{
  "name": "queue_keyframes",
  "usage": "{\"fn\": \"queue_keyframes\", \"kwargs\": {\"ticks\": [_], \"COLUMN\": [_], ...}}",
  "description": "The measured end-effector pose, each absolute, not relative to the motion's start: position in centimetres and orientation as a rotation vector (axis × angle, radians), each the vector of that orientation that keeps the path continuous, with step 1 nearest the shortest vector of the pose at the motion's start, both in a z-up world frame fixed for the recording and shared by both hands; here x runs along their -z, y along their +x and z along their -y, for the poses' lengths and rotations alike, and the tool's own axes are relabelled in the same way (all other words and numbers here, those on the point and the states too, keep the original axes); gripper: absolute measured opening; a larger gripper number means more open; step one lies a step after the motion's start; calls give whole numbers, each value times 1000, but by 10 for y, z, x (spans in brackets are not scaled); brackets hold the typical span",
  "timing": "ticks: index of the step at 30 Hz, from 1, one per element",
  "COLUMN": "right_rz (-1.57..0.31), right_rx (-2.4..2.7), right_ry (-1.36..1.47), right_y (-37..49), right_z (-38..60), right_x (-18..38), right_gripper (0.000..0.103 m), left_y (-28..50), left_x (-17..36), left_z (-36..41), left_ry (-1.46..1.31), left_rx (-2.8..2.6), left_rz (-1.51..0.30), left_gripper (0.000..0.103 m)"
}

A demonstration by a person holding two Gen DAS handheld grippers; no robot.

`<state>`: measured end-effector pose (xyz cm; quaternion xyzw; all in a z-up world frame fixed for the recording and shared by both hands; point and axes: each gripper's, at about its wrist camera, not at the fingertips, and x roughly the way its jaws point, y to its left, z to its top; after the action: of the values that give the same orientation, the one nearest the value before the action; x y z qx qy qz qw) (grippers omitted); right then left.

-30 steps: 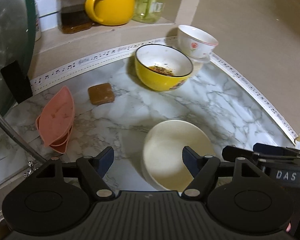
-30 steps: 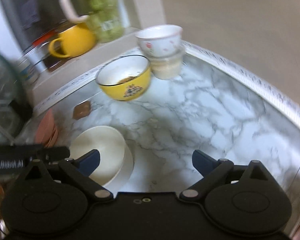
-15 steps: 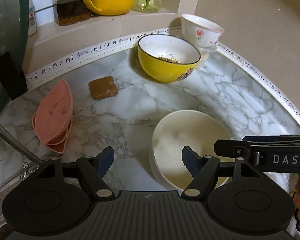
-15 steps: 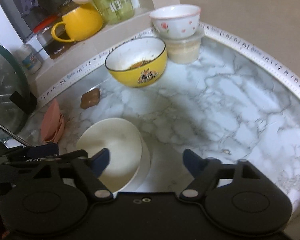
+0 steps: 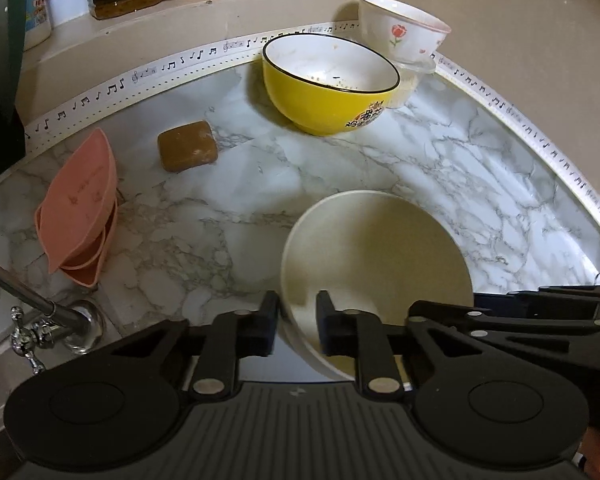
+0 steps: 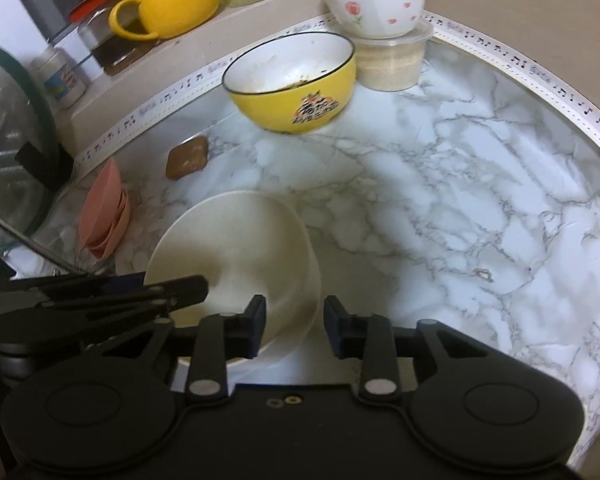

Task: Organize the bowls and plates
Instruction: 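Close both grippers on the cream bowl's rim, then lift the cream bowl and carry it to the stack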

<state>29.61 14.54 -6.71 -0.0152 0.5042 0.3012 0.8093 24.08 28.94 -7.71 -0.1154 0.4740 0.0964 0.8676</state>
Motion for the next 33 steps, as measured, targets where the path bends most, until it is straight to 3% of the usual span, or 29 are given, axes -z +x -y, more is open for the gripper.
{"fn": "queue_keyframes", "kwargs": {"ticks": [10, 33], "right_rz": [-1043, -873], "right_rx": [-570, -402], "right_ry": [-95, 39], "right_y": [283, 215], "right_z": [-134, 35], "right_x": [61, -38], "right_gripper": [17, 16], "left_y": [231, 192], "left_x": [67, -51], "left_z": [-265, -89], "left_ry": [-178, 1], "left_rx": [-183, 56], "left_rz": [-994, -833], "left_gripper": [13, 13]}}
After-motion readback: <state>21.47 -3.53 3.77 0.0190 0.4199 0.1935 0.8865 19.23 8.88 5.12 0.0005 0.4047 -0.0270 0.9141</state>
